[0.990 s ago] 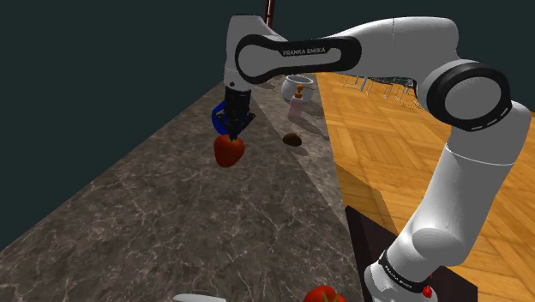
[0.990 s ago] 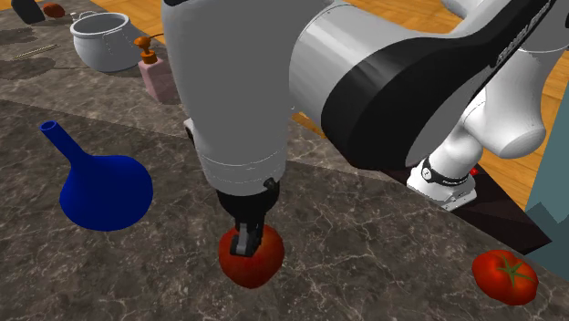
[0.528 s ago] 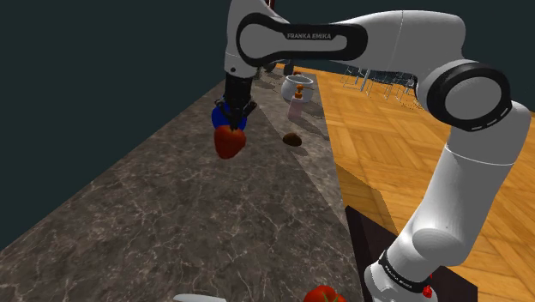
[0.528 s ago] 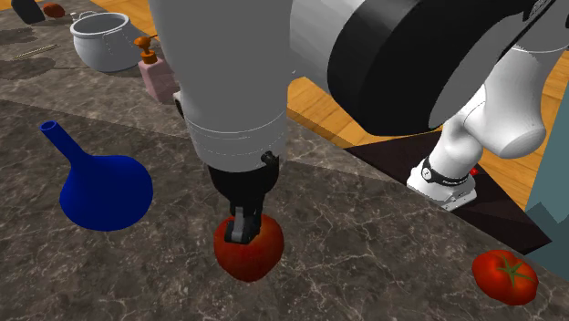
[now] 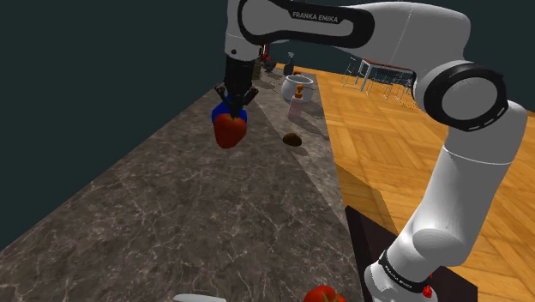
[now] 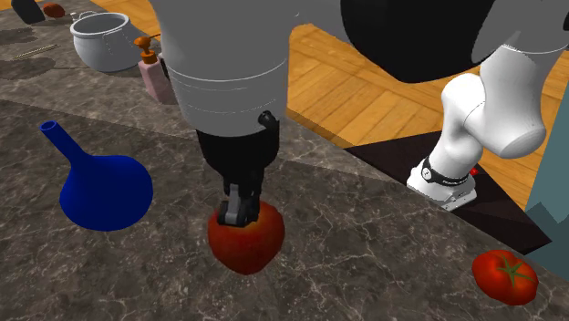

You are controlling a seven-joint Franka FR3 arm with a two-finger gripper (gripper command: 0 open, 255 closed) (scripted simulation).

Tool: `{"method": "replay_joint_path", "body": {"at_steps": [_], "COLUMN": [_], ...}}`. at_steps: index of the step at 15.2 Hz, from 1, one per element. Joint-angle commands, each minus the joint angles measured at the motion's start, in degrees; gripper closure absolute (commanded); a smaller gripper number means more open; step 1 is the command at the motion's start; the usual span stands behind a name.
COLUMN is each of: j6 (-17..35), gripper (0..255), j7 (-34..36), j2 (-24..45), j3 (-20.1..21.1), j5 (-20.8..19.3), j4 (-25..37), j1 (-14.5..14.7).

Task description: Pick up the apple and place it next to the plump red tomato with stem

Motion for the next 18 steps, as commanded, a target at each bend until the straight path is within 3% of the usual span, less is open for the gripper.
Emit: {"method": "replay_joint_path", "body": {"at_steps": [1, 3, 11, 14, 15, 16, 18], "j6": [-1.63, -3.26, 1.07, 1.61, 1.49, 1.49, 6.8], "gripper": [255, 255, 255, 255, 255, 0, 0], "j7": [-0.02, 0.08, 3.66, 5.21, 4.43, 4.43, -4.4], "j2": [0.39, 0.88, -15.32, -20.55, -18.77, -18.77, -25.34], "j3": [0.0, 0.04, 2.08, 2.91, 2.51, 2.52, -4.54], "j5": [-0.12, -0.3, 5.13, 7.12, 6.43, 6.43, 22.57], "j4": [1.99, 4.08, -15.39, -20.72, -18.97, -18.97, -28.77], "j1": [0.07, 0.25, 1.45, 2.52, 2.07, 2.07, -0.34]}}
